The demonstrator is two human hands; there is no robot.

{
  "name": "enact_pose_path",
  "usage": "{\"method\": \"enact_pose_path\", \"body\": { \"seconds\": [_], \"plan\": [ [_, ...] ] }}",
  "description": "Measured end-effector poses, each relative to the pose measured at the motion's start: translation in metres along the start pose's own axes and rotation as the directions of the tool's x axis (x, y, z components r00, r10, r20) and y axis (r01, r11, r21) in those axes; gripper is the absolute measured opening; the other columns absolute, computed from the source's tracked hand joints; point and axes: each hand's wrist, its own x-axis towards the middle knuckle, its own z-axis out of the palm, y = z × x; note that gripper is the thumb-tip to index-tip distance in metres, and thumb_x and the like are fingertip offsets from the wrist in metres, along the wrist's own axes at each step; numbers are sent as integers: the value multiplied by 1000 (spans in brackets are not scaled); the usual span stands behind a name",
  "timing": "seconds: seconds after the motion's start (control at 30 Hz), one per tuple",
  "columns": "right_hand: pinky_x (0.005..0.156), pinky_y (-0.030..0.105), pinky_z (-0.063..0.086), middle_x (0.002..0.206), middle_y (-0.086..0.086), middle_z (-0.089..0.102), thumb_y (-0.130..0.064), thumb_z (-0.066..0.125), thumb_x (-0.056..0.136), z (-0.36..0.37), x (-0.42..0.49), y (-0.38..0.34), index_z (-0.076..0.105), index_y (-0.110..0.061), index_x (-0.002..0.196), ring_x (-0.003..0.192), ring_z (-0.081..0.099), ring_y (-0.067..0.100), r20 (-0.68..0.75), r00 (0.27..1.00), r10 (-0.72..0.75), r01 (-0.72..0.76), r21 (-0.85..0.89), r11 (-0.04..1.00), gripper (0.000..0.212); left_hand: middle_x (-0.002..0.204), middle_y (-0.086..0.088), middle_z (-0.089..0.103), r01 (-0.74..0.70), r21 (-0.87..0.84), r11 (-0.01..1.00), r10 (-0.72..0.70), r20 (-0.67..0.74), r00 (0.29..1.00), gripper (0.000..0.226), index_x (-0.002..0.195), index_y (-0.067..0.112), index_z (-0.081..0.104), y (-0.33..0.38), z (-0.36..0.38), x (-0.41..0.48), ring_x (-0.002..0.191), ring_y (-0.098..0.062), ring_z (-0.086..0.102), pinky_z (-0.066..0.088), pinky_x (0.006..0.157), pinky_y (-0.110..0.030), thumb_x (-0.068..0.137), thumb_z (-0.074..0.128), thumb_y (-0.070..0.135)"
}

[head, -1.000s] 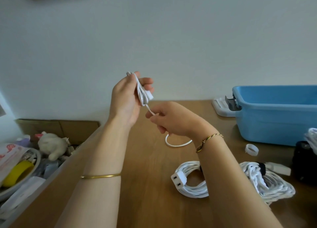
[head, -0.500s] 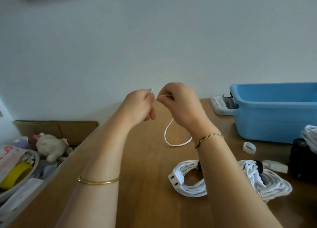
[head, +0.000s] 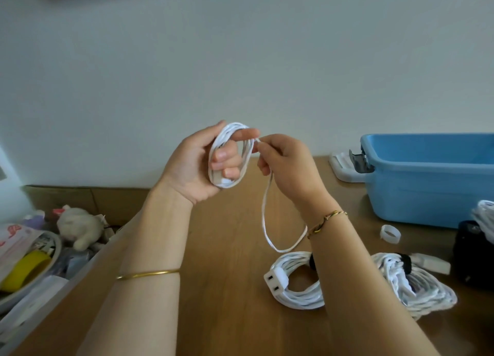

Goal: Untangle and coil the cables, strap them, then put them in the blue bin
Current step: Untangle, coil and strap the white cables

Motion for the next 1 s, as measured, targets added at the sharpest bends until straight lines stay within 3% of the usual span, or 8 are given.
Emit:
{"method": "enact_pose_path", "body": {
  "seconds": [0.17, 0.37, 0.43, 0.5, 0.6, 0.67, 0.83, 1.0],
  "plan": [
    [56, 36, 54, 57, 1, 45, -8, 39, 97, 16, -6, -6, 61, -11, 92, 42, 42, 6, 228, 963, 147, -159, 35, 987, 22, 59, 4, 52, -229, -193, 954, 204, -141, 969, 39, 112, -4, 55, 2, -5, 6, 50, -5, 47, 48, 56, -18, 101, 31, 25],
    [40, 19, 45, 60, 2, 45, -15, 43, 97, 17, -13, -19, 63, -1, 109, 37, 44, 5, 491, 847, 201, -60, -288, 956, 27, 69, -1, 61, -490, 48, 870, 461, -432, 775, 22, 107, 5, 49, -2, -20, 13, 60, -9, 61, 56, 76, -32, 104, 32, 19],
    [41, 18, 42, 60, 1, 46, -17, 46, 96, 14, -14, -24, 66, -4, 105, 37, 43, 4, 522, 832, 187, -17, -314, 949, 25, 72, -1, 61, -435, 321, 841, 540, -473, 696, 19, 109, 9, 50, -6, -28, 13, 66, -12, 61, 55, 71, -29, 104, 33, 16],
    [44, 14, 37, 60, -1, 45, -17, 49, 95, 12, -12, -28, 68, -4, 98, 45, 39, 6, 489, 864, 117, 47, -310, 950, 23, 73, 3, 63, -275, 663, 696, 638, -395, 662, 22, 95, 15, 55, -11, -32, 11, 70, -9, 61, 50, 65, -24, 103, 35, 14],
    [50, 16, 32, 60, -5, 42, -13, 54, 92, 7, -8, -30, 66, 1, 90, 51, 35, 6, 371, 928, -35, 160, -313, 936, 19, 72, 8, 63, -43, 902, 430, 623, -262, 737, 26, 81, 6, 57, -18, -35, 10, 64, 3, 57, 47, 64, -23, 98, 38, 11],
    [51, 13, 33, 59, -11, 41, -8, 54, 90, 0, -5, -30, 67, -4, 92, 51, 39, 3, 273, 959, -82, 162, -285, 945, 14, 66, 8, 62, 38, 927, 373, 525, -245, 815, 27, 74, 7, 55, -19, -33, 9, 59, -3, 56, 45, 59, -27, 96, 39, 11],
    [52, 9, 34, 60, -12, 42, -2, 53, 89, -4, -3, -22, 62, -6, 90, 51, 47, -9, 25, 987, -159, 161, -200, 967, 10, 58, -3, 60, 107, 793, 600, 113, -216, 970, 44, 98, 5, 64, -21, -19, 5, 52, -16, 51, 42, 55, -28, 102, 33, 36],
    [50, 5, 38, 59, -1, 47, -1, 53, 90, -2, -7, -18, 58, -6, 88, 47, 50, -4, -58, 993, -107, 109, 23, 994, 8, 39, 5, 37, 32, 591, 806, 13, -72, 997, 53, 52, 16, 67, -14, -5, -1, 41, -10, 32, 36, 45, -22, 94, 40, 35]
  ]
}}
